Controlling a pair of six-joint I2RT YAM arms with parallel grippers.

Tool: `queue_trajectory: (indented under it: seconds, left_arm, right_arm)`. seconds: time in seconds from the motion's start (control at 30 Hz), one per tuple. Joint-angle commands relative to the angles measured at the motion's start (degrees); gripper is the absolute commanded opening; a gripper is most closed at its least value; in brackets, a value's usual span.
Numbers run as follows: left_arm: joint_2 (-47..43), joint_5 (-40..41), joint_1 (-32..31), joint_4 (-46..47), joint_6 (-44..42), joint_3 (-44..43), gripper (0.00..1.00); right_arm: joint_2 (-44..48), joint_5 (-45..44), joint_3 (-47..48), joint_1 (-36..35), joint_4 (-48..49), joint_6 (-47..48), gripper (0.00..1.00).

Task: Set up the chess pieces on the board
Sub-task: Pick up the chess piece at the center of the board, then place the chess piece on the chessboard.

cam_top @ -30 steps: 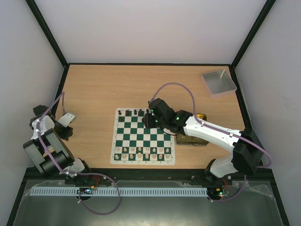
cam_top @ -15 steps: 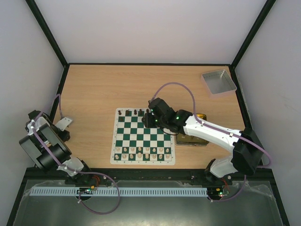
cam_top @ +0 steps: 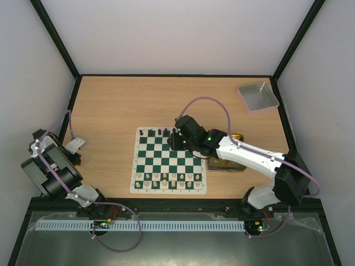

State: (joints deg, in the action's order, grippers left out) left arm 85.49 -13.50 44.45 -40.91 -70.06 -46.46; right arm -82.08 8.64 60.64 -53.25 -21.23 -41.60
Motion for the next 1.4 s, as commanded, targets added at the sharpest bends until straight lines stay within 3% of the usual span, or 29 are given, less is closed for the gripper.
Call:
queue_trajectory:
  seconds: [0.0, 0.5, 0.63, 0.97, 1.13, 1.37]
  left_arm:
    - [1.3, -1.4, 0.3, -1.6, -0.2, -1.3, 0.04]
    - [-2.1, -6.3, -11.1, -8.9, 6.8, -8.1, 0.02]
    - [-2.0, -8.5, -19.1, -9.7, 12.7, -11.8, 0.02]
    - [3.4, -4.7, -47.9, -3.9, 30.2, -21.8, 0.02]
    - [9.1, -3.6, -55.4, -2.5, 33.3, -26.3, 0.02]
    - [12.8, -3.4, -61.0, -0.3, 35.3, -27.1, 0.02]
  right_arm:
    - [0.7, -1.1, -0.2, 0.0, -0.4, -0.3, 0.36]
    - [0.3, -1.6, -1.1, 0.1, 1.4, -0.1, 0.36]
    - [0.4, -3.0, -0.7, 0.0, 1.1, 0.1, 0.36]
    - [2.8, -5.4, -1.0, 2.0, 0.9, -0.5, 0.36]
    - [4.1, -5.4, -1.6, 4.4, 0.1, 0.2, 0.36]
    - [5.1, -4.9, -2.9, 7.4, -0.2, 0.8, 0.36]
